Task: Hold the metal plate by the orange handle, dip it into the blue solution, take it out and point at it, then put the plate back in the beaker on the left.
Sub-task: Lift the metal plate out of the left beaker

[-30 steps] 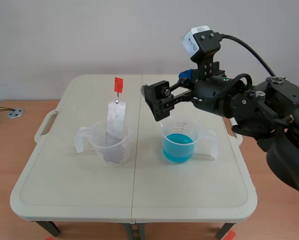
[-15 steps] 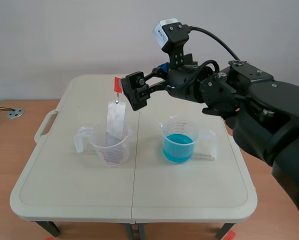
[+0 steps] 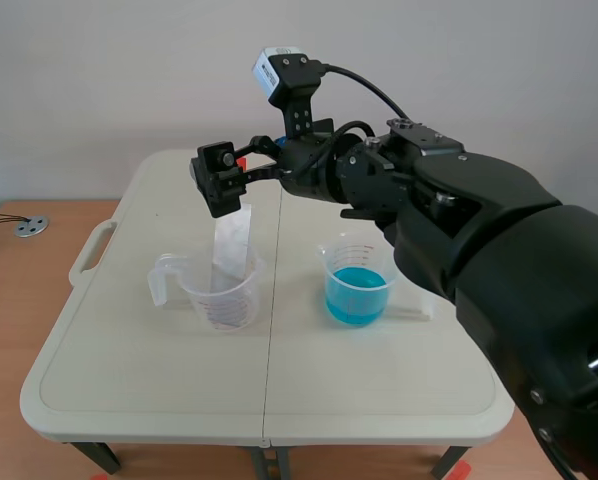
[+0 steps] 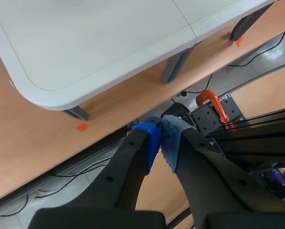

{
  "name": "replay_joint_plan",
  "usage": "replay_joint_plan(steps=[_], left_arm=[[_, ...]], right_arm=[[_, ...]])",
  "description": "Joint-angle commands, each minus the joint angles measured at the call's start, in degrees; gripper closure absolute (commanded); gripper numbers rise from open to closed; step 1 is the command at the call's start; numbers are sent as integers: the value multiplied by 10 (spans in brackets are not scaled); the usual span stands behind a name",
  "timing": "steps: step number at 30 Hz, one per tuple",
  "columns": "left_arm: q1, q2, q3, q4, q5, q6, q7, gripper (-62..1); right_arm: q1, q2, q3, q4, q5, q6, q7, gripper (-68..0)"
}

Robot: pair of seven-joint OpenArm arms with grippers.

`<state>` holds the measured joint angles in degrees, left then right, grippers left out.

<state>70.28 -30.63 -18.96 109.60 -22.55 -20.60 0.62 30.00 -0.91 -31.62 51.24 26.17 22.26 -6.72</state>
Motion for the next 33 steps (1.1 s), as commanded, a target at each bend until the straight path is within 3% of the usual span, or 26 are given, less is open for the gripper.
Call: replay_joint_plan(steps=[1,13,17,23,27,33], left_arm=[[0,1,-3,7,-3,-1,-7,-21],[0,1,-3,7,-3,-1,-7,-21],[0,1,-3,7,-4,-1,-8,-21],[0,1,-3,7,-4,-1,-8,-21],[-7,1,-3,7,-4,-1,-7,-21],[-9,1,-3,7,-4,-1,-7,-21]], right_arm=[[24,-6,-2,-2,-3,2,6,-663],[42,-19,-3,-58,-4,3,26,-662],[50,-25,-3,-69,-5,3,26,-590],[53,-26,-3,-70,-5,3,26,-584],[53,-26,-3,-70,-5,3,26,-473],[54,-26,-12,-70,-4,2,26,-401]])
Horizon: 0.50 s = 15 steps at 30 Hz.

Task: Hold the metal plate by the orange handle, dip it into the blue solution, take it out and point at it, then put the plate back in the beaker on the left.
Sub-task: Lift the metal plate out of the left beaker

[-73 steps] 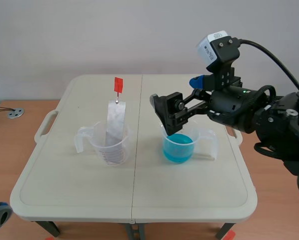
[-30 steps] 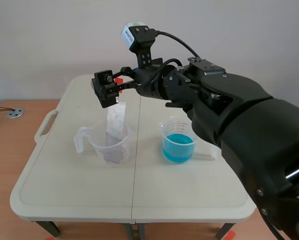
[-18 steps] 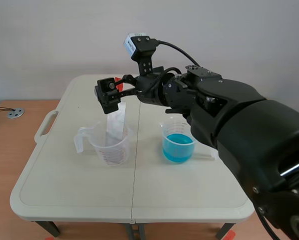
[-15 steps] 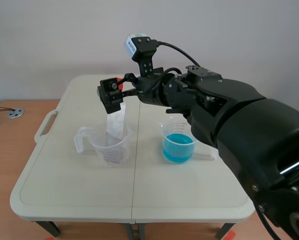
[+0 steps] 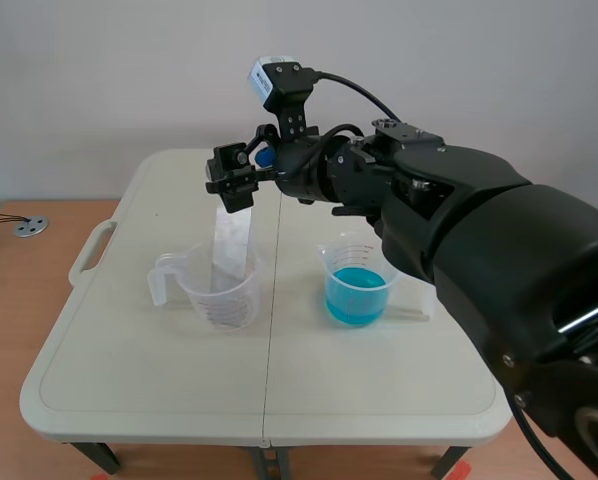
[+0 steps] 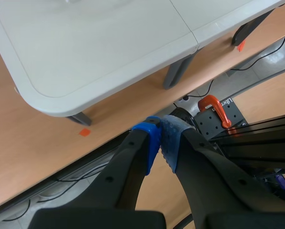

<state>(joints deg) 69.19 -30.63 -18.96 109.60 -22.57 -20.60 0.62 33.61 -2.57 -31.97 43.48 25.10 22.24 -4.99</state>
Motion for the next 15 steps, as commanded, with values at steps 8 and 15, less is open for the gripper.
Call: replay_joint_plan(steps=[8,15], left_arm=[[2,1,-3,7,-3,-1,-7,-21],[2,1,-3,7,-3,-1,-7,-21]], right_arm=[[18,-10,-35,8,7,-8,21,-368],[18,-9,-35,7,7,-17,23,-327]])
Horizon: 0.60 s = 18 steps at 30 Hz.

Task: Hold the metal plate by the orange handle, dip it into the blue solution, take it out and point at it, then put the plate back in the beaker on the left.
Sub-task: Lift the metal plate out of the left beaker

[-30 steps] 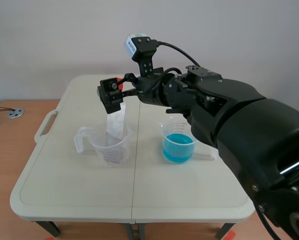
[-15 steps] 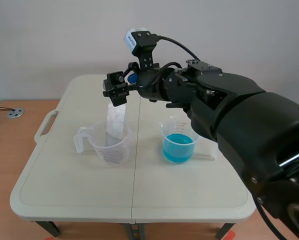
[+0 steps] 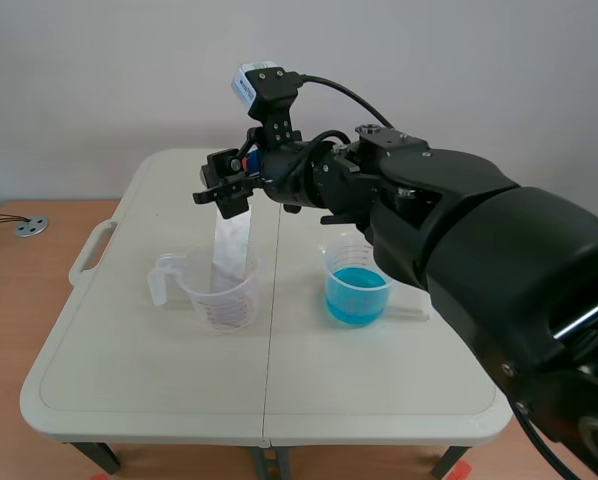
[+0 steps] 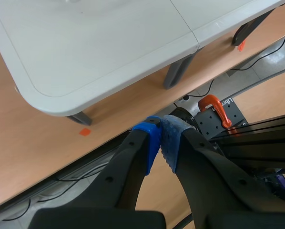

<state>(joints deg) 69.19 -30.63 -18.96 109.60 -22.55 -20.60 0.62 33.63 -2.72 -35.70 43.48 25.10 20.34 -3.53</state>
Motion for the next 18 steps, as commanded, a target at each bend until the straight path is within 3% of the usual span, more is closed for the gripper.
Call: replay_joint_plan(steps=[1,6,14,18], left_arm=[[2,1,-3,7,-4,-1,-7,-21],[2,1,-3,7,-4,-1,-8,-21],[2,1,-3,7,-4,-1,-8,-21],[2,1,-3,7,-4,-1,-8,-21]], right_arm=[[18,-8,3,7,7,2,9,-312],[18,-8,3,7,6,-1,9,-229],[18,-6,3,7,6,0,4,-20],[18,-6,3,7,6,8,7,-13]])
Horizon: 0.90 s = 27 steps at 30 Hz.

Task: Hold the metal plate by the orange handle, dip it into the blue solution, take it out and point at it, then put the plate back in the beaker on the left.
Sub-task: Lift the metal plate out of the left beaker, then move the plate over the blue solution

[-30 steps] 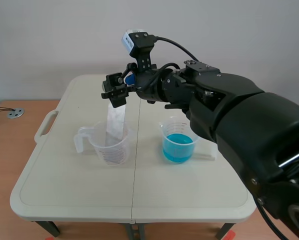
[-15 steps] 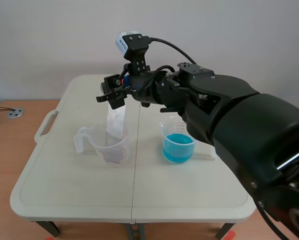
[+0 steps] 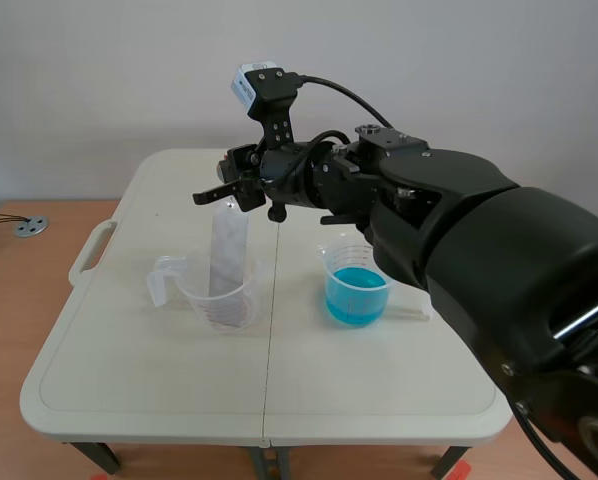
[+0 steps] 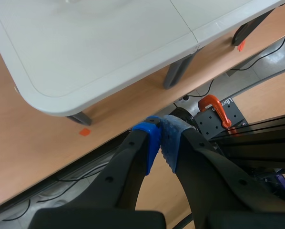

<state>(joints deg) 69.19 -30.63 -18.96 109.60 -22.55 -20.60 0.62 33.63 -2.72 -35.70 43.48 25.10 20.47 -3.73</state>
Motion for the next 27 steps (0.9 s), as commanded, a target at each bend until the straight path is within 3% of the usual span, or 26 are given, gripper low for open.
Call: replay_joint_plan(steps=[1,5,16,27], left_arm=[[2,1,-3,7,-4,-1,-8,-21],[2,1,-3,7,-4,-1,-8,-21],[2,1,-3,7,-4,-1,-8,-21],[2,1,-3,7,-4,-1,-7,-21]], right_arm=[[18,-6,3,7,6,13,12,-13],[17,-6,3,7,1,46,26,-13],[0,5,3,19,2,170,83,-13],[-53,66,3,122,18,199,116,-15]])
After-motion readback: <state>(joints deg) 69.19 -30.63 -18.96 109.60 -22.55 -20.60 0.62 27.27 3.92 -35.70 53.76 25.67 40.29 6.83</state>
